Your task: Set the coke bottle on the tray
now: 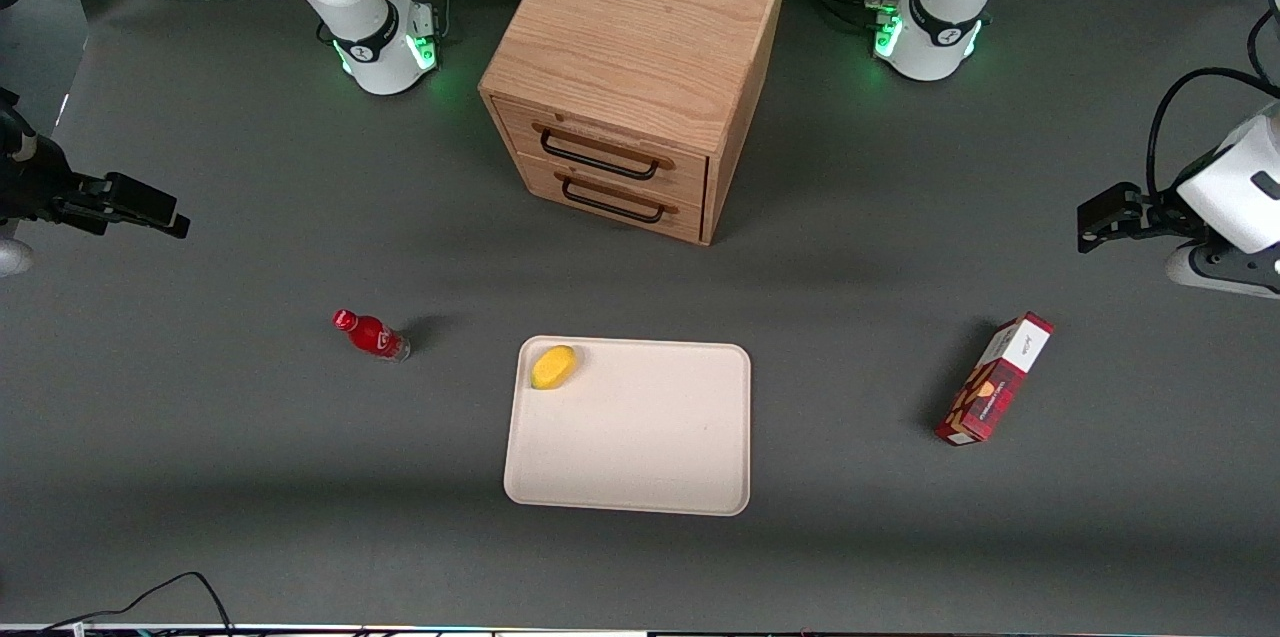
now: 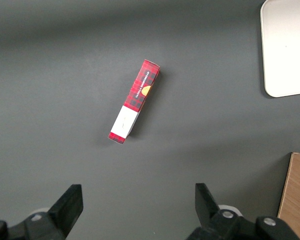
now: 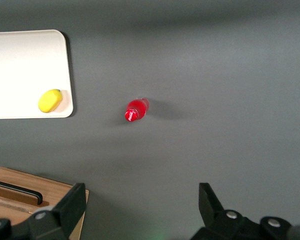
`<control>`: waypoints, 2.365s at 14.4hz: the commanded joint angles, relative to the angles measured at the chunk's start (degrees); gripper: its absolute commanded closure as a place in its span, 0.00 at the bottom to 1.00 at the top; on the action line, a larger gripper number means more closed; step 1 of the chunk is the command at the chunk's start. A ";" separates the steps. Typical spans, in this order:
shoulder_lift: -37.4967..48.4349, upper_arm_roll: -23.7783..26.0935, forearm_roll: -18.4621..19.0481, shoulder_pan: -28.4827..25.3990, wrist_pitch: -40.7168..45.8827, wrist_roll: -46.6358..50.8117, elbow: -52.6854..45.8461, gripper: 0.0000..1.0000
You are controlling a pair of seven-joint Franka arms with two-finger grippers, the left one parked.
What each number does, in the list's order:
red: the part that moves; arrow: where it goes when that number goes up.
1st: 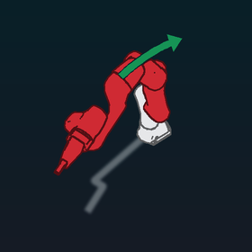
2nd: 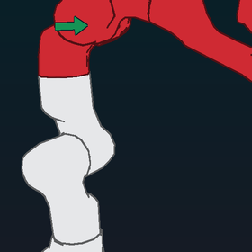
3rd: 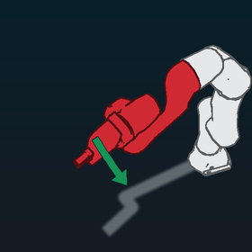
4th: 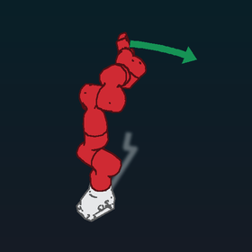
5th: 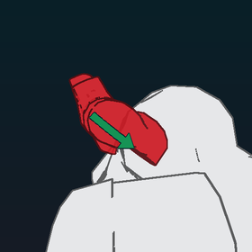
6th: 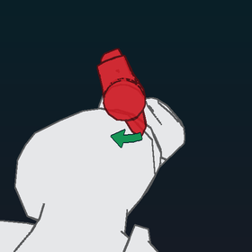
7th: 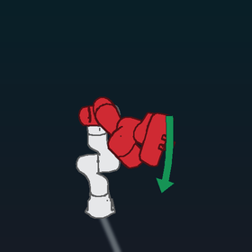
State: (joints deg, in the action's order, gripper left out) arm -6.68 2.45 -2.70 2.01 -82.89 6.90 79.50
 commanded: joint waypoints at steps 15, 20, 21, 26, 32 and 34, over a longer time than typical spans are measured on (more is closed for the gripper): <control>-0.79 3.26 3.93 -0.60 -16.39 -0.92 14.51 0.00; -2.54 4.58 4.20 -0.69 -29.40 -0.92 24.36 0.00; -2.54 4.58 4.20 -0.69 -32.30 -0.57 26.82 0.00; -2.89 5.72 4.37 -0.69 -44.27 -0.48 35.97 0.00; -3.86 5.89 6.30 -0.69 -47.27 -0.39 38.27 0.01; -3.95 6.16 6.39 -0.69 -47.36 -0.39 38.44 0.04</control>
State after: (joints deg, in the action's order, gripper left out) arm -10.89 8.19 2.49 1.39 -129.27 6.79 117.35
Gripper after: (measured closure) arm 0.018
